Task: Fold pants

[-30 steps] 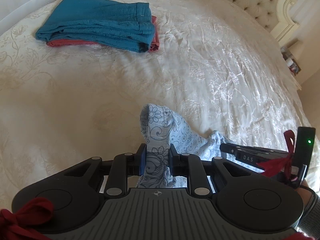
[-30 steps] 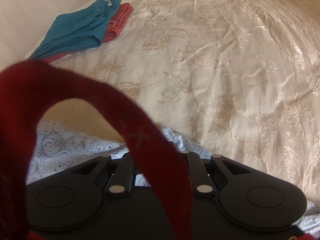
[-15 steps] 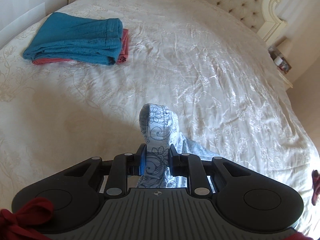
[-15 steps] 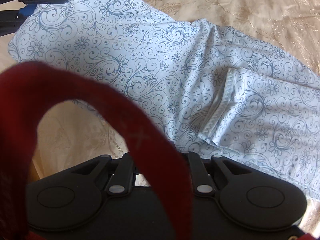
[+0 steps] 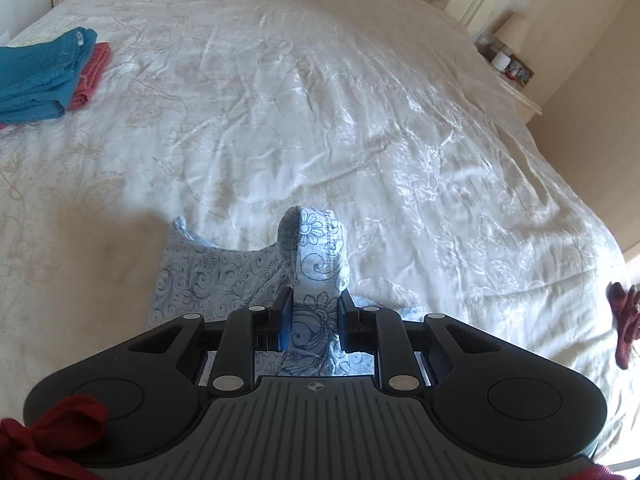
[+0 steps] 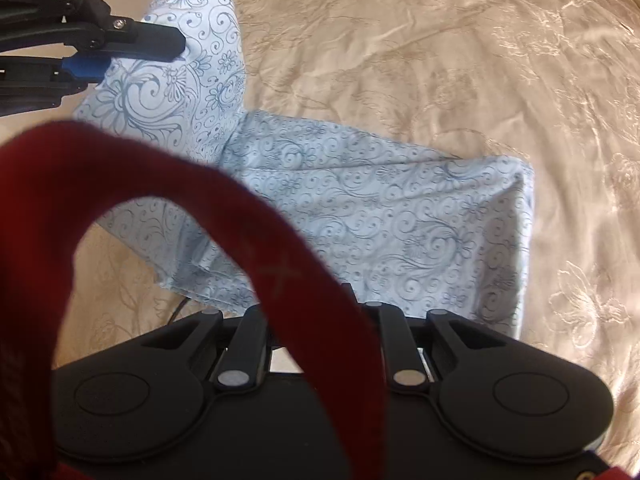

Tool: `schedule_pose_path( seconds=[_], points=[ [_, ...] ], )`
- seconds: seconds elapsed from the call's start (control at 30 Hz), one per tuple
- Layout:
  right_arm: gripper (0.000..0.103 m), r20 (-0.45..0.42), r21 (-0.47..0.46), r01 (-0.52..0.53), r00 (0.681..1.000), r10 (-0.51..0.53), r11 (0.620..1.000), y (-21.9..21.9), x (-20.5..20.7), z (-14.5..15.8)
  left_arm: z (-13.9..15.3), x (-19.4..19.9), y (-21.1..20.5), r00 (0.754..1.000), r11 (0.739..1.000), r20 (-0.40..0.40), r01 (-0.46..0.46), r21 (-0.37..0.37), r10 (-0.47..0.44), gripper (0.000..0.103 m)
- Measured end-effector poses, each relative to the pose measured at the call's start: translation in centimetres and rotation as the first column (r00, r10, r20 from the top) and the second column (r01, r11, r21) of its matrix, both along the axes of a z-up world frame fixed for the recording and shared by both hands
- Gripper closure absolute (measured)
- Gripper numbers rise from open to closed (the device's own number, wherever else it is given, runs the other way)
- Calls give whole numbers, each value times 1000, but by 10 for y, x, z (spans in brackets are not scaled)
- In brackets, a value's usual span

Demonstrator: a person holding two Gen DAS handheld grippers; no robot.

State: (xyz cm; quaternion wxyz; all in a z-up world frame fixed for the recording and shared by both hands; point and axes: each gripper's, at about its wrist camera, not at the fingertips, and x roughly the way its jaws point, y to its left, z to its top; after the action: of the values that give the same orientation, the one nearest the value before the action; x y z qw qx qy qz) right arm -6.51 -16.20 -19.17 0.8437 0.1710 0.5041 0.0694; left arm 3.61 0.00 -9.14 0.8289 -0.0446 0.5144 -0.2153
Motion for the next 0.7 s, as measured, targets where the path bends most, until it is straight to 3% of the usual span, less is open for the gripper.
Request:
schedule_pose_path(
  seconds=[0.13,0.3,0.53,0.7],
  points=[
    [78,-30,-7,26,999,-26,1000,-30,-14,-8,-32,-10,-36,999,998,-38,20,55,-18,82],
    [74,-32,-6,42,999,-42,999,-52,-26,-10,-47,-21,-61,999,990,-30,36,139,-32,81],
    [74,-24,-7,50,998,-50,999,-57,-33,-3,-41,-24,-72,994,995,-59,95,31,-93,81],
    [74,1,-19,63,998,-63,998,-62,-45,3,-21,-25,-64,992,991,6,124,51,-124,81]
  ],
)
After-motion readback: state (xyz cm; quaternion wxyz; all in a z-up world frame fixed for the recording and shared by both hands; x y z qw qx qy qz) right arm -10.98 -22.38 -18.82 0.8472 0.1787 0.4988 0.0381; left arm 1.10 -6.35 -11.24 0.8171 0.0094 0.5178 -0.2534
